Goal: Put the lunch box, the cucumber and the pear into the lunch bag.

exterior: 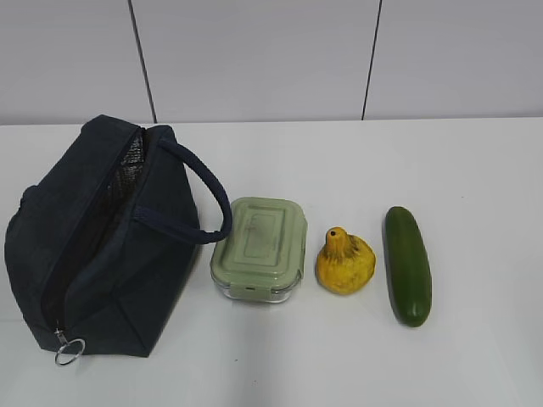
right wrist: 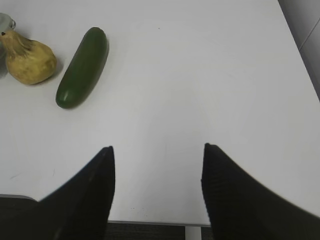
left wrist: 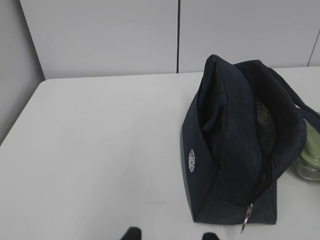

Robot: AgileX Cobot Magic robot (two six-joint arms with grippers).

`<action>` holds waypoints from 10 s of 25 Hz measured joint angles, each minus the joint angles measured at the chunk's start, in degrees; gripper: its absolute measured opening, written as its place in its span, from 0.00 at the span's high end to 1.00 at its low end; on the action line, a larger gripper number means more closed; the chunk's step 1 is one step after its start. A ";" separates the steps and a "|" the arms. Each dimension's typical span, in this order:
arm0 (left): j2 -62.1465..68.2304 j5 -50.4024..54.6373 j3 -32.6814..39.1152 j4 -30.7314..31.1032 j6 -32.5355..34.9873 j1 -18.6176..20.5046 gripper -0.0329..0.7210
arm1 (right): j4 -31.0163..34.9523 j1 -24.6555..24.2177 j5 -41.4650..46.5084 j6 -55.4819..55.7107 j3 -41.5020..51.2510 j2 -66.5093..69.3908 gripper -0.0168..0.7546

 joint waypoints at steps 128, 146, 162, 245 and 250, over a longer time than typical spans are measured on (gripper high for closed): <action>75.16 -15.48 -22.09 -9.19 8.67 -11.88 0.98 | 2.00 14.33 -10.08 17.86 -53.10 116.77 0.37; 75.16 -15.87 -22.09 -9.32 8.71 -11.88 0.98 | 1.46 14.33 -7.89 16.50 -56.80 121.91 0.44; 75.16 -16.28 -22.09 -9.32 8.71 -11.88 0.98 | 41.65 28.48 -20.94 -18.08 -70.60 107.31 0.44; 75.16 -16.30 -22.09 -8.90 8.71 -11.84 0.98 | 3.68 26.39 3.40 -3.08 -69.13 124.07 0.86; 75.16 -16.30 -22.09 -8.90 8.71 -11.84 0.98 | 3.81 26.39 3.50 -4.40 -68.88 120.75 0.37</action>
